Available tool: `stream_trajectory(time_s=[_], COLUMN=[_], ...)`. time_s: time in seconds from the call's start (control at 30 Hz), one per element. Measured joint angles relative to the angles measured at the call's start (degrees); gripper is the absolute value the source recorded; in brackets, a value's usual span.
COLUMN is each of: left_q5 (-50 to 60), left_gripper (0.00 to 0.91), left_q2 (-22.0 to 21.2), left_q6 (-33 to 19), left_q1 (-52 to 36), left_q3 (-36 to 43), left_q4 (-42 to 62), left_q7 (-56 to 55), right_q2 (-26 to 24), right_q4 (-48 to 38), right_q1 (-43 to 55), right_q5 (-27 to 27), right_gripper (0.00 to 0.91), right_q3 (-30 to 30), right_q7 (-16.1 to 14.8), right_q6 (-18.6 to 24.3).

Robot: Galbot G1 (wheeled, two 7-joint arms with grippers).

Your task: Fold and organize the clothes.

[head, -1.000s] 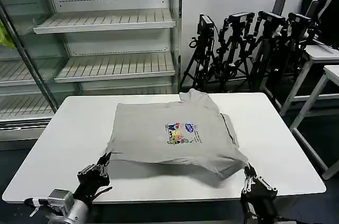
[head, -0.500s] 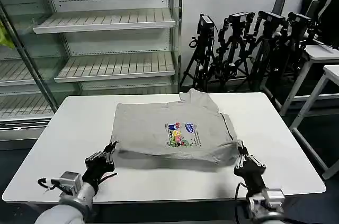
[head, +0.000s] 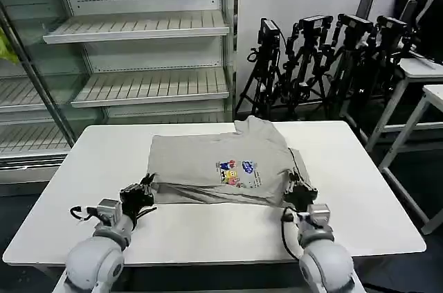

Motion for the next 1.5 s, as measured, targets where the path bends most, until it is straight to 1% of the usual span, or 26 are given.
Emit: stream_trajectory(time_s=[0.23,0.27,0.3,0.33,0.37,0.4,0.43,0.47,0.6,0.77,0.9,1.1,1.3,1.5], left_q5=[0.46,0.46,0.47,0.49,0.53,0.57,0.61,0.63,0.64,0.68,0.72,0.53,-0.79,-2.84], left_gripper=[0.03,0.071,0.131,0.161,0.322,0.464,0.756,0.907,0.907,0.907,0.907,0.907,0.907,0.907], left_q2=[-0.48,-0.51,-0.53,-0.55,-0.56,-0.61,-0.69,-0.78,-1.08,-1.51,-1.76,-2.52,-3.56,-3.85], left_q6=[-0.31,-0.32,-0.33,-0.39,-0.47,-0.51,-0.54,-0.55,-0.82,-1.44,-1.61,-2.2,-1.96,-1.2], left_q1=[-3.9,-4.38,-4.81,-5.28,-5.66,-6.04,-6.45,-6.69,-7.12,-6.91,-5.62,-1.79,2.64,4.5], left_q3=[2.09,2.3,2.5,2.71,2.9,3.04,3.16,3.24,3.35,2.94,2.21,0.43,-0.68,-1.11], left_q4=[4.36,4.87,5.32,5.86,6.33,6.77,7.25,7.62,8.54,8.76,7.77,4.22,0.69,-0.32], left_q7=[-0.53,-0.58,-0.61,-0.61,-0.57,-0.52,-0.5,-0.46,-0.36,-0.45,-0.46,-0.52,-1.14,-1.76], right_q2=[0.93,1.1,1.26,1.4,1.62,1.79,1.96,2.11,2.46,2.11,1.68,0.8,0.43,0.13], right_q4=[-5.82,-6.56,-7.3,-8.02,-8.7,-9.35,-10.07,-10.7,-12.64,-12.88,-10.94,-5.91,-1.6,-0.28], right_q1=[5.92,6.53,7.12,7.61,8.01,8.37,8.77,9.06,9.58,8.97,6.54,0.19,-5.98,-9.17], right_q5=[-0.88,-1.03,-1.23,-1.45,-1.69,-1.88,-2.14,-2.4,-3.49,-4.21,-4.63,-4.73,-3.39,-0.76], right_gripper=[0.0,0.0,0.0,0.0,0.141,0.343,0.836,0.907,0.907,0.907,0.907,0.907,0.907,0.907], right_q3=[-2.02,-2.28,-2.53,-2.76,-3.0,-3.22,-3.42,-3.59,-3.73,-3.18,-2.23,0.45,3.85,6.77], right_q7=[-0.2,-0.23,-0.24,-0.23,-0.23,-0.24,-0.26,-0.26,-0.34,-0.64,-0.95,-1.76,-1.6,-0.92], right_q6=[-0.46,-0.41,-0.35,-0.3,-0.3,-0.29,-0.3,-0.29,-0.17,0.61,1.2,1.49,0.98,-0.79])
